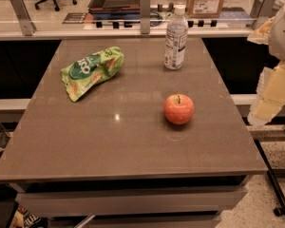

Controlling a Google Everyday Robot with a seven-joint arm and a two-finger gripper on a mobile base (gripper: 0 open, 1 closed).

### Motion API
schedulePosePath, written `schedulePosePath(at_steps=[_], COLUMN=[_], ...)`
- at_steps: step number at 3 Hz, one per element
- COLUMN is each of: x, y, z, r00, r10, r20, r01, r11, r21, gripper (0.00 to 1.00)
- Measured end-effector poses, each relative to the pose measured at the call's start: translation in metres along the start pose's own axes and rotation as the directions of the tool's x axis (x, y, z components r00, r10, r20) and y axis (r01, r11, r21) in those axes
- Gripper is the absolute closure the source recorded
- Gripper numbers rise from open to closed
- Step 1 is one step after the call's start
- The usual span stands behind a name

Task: Pick green rice chip bag

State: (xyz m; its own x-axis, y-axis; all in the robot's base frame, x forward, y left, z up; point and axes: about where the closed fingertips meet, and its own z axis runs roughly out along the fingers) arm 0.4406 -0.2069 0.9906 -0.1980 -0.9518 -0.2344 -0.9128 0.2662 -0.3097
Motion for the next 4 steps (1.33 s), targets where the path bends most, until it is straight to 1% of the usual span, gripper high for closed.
schedulePosePath(at_steps=[1,2,3,4], x=[-0.022,-0.061,-0.105,-0.148], y=[-0.001,0.001,0.001,-0.007], z=[0.011,0.035,0.052,0.072], r00=[0.998,0.983,0.957,0.935], r10=[-0.026,-0.079,-0.14,-0.197], r20=[0.06,0.165,0.255,0.294], r01=[0.024,0.069,0.124,0.171], r11=[0.9992,0.9957,0.9892,0.9787], r21=[0.033,0.061,0.079,0.114], gripper=[0.0,0.0,0.0,0.0])
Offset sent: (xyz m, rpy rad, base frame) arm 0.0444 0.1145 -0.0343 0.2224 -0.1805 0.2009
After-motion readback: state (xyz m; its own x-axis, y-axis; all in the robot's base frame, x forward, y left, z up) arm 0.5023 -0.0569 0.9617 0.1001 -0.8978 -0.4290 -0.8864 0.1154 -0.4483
